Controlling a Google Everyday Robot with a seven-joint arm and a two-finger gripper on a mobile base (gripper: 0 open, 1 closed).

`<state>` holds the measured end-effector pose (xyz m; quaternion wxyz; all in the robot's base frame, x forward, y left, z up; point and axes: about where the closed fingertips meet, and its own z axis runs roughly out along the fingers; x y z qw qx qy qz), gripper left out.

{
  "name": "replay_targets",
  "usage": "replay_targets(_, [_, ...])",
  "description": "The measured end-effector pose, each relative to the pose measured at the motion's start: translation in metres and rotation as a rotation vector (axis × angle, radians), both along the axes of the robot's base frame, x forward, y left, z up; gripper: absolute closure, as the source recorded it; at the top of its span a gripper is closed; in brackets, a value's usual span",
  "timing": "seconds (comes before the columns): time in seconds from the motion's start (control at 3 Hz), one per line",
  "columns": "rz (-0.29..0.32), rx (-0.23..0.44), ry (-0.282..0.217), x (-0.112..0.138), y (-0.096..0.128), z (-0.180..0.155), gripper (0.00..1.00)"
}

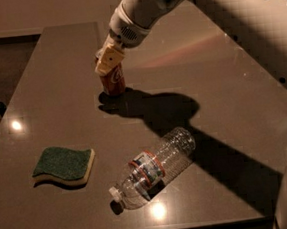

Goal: Pick coke can

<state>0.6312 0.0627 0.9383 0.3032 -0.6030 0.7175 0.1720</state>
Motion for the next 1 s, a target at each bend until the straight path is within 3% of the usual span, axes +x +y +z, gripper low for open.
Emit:
replay_targets(0.33, [0.022,0.015,-0.017,-0.014,0.000,0.027,0.87])
replay_targets(0.67, [0.078,0.019,-0.054,-0.039,0.003,0.082,1.00])
replay_targets(1.0, [0.082,0.017,-0.054,-0.040,0.003,0.084,1.00])
